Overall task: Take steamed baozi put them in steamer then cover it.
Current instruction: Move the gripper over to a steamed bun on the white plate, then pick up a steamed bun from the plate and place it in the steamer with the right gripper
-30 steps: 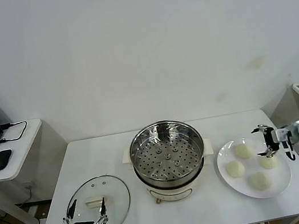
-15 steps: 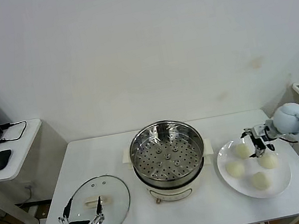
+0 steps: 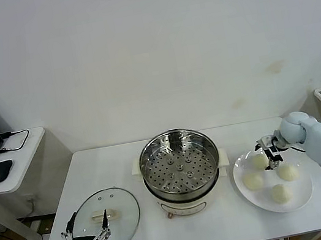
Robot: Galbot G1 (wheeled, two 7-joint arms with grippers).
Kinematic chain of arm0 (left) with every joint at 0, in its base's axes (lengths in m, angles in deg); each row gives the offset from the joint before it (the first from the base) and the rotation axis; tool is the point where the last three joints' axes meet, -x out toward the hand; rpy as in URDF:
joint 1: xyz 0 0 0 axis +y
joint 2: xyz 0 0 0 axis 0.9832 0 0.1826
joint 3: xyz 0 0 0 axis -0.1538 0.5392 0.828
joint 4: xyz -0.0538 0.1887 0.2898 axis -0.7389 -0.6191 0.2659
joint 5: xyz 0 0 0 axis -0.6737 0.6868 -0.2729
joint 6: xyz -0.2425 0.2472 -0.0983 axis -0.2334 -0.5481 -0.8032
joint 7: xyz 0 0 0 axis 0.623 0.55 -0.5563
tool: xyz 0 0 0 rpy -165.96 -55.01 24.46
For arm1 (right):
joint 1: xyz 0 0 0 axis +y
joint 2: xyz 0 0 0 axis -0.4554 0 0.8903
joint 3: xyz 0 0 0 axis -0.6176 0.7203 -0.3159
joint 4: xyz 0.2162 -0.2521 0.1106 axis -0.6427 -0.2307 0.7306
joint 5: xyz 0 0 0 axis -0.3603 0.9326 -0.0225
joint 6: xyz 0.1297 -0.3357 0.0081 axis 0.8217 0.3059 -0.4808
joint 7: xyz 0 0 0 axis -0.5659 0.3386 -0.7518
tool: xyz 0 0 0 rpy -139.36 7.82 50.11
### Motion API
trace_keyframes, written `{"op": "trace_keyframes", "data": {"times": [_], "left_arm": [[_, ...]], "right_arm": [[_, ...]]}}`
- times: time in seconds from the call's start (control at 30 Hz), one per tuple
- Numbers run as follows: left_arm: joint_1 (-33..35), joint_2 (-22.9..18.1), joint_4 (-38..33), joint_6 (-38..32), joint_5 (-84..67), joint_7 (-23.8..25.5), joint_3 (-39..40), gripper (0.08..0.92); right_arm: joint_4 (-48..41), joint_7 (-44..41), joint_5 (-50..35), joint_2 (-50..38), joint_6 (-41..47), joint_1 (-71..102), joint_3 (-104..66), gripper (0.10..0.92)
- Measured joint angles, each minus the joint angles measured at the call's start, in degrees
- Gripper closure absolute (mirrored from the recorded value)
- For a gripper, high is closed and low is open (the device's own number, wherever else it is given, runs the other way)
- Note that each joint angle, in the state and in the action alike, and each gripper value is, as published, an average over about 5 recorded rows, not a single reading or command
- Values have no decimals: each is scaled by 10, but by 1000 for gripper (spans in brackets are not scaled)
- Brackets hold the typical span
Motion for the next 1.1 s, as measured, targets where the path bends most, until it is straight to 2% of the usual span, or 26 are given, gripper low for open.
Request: {"op": "trace_keyframes", "data": {"times": [0.33,0.53,0.83,1.1], "left_arm": [[0,1,1,0,0,0,-2,177],[1,2,-1,0,-1,0,-4,177],[4,6,-9,0,-5,0,-8,177],[1,13,-13,0,-15,3,-5,177]], "right_arm": [[-16,-6,4,8,2,-5,5,362],[-18,-9,2,11,2,-9,9,417],[15,-20,-24,-12,11,-35,36,422],[84,-28,-93,-58,24,-117,96,412]]}}
